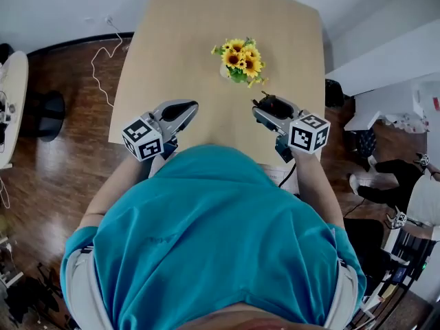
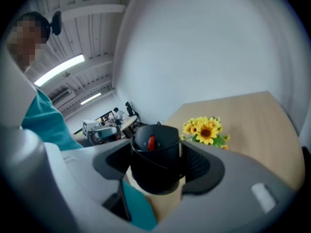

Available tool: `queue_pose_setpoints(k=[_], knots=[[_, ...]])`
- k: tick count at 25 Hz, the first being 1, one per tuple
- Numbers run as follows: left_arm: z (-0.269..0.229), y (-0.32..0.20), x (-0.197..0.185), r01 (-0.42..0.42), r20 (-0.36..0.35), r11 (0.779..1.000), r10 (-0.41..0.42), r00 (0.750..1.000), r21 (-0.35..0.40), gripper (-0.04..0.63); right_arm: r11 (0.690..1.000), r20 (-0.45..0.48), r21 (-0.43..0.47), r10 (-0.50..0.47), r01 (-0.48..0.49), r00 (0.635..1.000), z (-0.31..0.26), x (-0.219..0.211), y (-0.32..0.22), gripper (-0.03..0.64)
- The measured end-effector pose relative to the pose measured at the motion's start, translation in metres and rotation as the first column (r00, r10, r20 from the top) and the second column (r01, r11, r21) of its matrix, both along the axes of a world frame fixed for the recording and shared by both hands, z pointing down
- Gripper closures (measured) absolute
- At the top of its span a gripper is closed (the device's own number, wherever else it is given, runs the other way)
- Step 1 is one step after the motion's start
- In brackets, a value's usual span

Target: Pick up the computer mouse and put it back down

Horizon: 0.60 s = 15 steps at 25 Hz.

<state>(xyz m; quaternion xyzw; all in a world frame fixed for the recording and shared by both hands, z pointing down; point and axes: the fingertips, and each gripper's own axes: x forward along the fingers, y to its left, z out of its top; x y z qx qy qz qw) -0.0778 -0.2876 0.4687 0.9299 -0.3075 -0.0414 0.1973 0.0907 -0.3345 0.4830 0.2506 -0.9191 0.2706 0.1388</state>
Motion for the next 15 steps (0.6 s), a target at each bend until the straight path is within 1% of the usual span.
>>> queue_pose_setpoints(k=[5, 8, 12, 15], knots=[[-0.003, -0.007, 0.005, -0.016, 0.015, 1.0, 0.016, 1.0, 0.019, 0.591, 0.999, 0.089, 0.054, 0.003, -0.007, 0.996, -0.03, 0.009, 0.006, 0.313], [-0.006, -0.004, 0.007, -0.027, 0.01, 0.999, 0.027, 1.0, 0.018, 0.591, 0.998, 0.104, 0.063, -0.004, -0.002, 0.995, -0.033, 0.012, 0.012, 0.313], [-0.006, -0.002, 0.008, -0.037, 0.055, 0.998, 0.034, 0.998, 0.046, 0.592, 0.998, 0.116, 0.068, -0.013, 0.005, 0.993, -0.035, 0.013, 0.017, 0.313], [-0.013, -0.002, 0.008, -0.033, 0.017, 0.999, 0.032, 0.999, 0.043, 0.591, 0.997, 0.116, 0.072, -0.016, 0.008, 0.993, -0.034, 0.014, 0.018, 0.313]])
